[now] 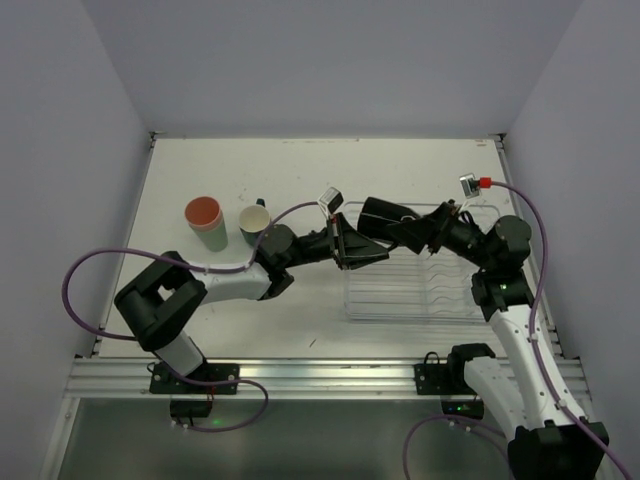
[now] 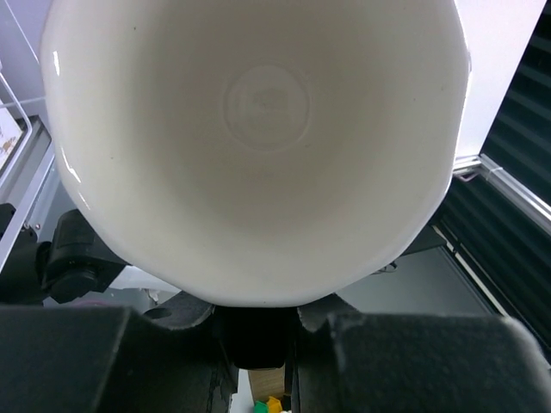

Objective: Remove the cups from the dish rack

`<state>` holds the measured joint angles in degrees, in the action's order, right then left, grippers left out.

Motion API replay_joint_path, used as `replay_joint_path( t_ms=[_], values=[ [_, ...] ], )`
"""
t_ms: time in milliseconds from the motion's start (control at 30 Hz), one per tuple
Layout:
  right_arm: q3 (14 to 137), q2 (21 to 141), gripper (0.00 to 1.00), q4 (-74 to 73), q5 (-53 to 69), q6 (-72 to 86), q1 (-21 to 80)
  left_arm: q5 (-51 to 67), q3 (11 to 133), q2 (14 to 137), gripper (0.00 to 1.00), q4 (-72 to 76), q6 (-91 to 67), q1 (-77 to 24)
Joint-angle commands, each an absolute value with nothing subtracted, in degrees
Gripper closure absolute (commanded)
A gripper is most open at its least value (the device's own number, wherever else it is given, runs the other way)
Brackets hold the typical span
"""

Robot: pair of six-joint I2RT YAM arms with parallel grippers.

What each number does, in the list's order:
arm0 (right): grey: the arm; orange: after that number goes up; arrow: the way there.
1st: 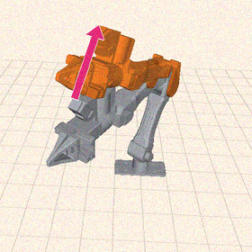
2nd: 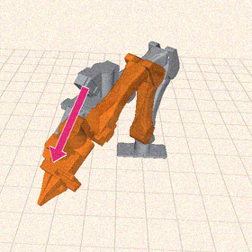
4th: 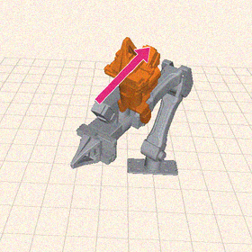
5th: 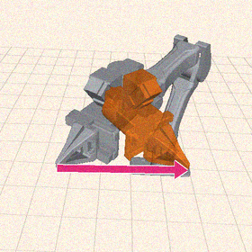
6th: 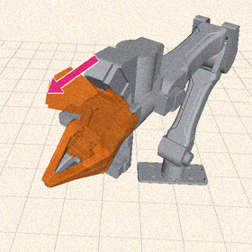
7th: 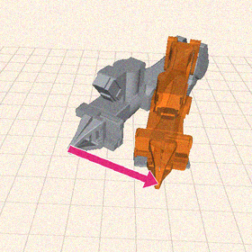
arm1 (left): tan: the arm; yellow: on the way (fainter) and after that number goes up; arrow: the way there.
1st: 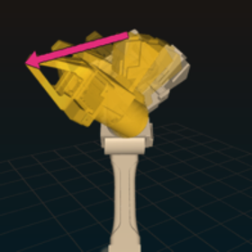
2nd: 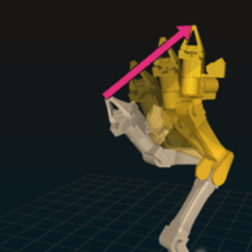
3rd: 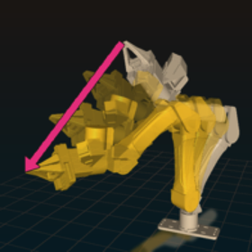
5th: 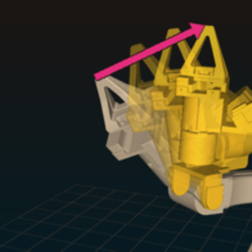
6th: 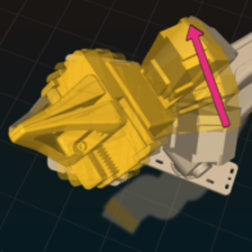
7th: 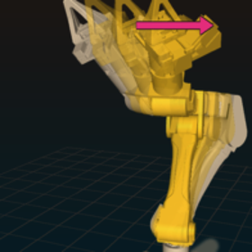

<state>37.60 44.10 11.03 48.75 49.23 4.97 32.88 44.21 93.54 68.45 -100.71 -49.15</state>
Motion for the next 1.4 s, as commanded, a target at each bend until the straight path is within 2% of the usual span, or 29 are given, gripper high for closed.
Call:
replay_joint_path(
  t_ms=[0,167,367,467,500,567,633,733,1000,1200,1367],
  values=[
    [41.31,43.86,0.01,7.82,52.11,45.44,5.36,34.01,45.0,91.32,1.0,79.19,-98.7,-48.69],
    [45.51,41.84,0.01,0.37,50.28,41.41,5.36,36.12,42.46,88.43,1.0,77.97,-96.95,-46.06],
    [49.48,40.7,0.01,-12.03,40.54,34.63,5.27,40.34,39.64,79.22,1.0,64.97,-88.0,-39.66],
    [50.79,39.64,0.01,-16.86,32.28,33.05,5.27,41.57,39.29,71.76,1.0,49.98,-77.85,-37.01],
    [51.06,39.46,0.01,-18.18,30.17,32.96,5.27,40.35,39.9,69.54,1.0,37.48,-73.61,-35.7],
    [51.33,38.68,0.01,-19.6,28.13,32.52,5.27,37.2,43.74,64.09,1.0,22.84,-60.16,-34.98],
    [51.24,38.32,0.01,-20.21,27.77,32.26,5.27,29.47,46.39,61.27,1.0,5.21,-52.86,-34.98],
    [50.71,37.97,0.01,-20.3,28.21,32.17,5.27,19.45,48.77,57.14,1.0,-9.9,-44.58,-34.98],
    [48.96,37.79,0.01,-19.25,29.97,32.78,5.27,0.99,48.78,56.42,1.0,-19.59,-36.74,-34.98],
    [49.13,37.79,0.01,-21.27,28.3,32.17,5.27,-9.73,53.34,64.41,1.0,-21.71,-36.56,-35.42],
    [49.75,37.62,0.01,-23.55,26.72,31.29,5.27,-12.21,57.03,71.71,1.0,-21.71,-36.12,-36.21]
  ],
)
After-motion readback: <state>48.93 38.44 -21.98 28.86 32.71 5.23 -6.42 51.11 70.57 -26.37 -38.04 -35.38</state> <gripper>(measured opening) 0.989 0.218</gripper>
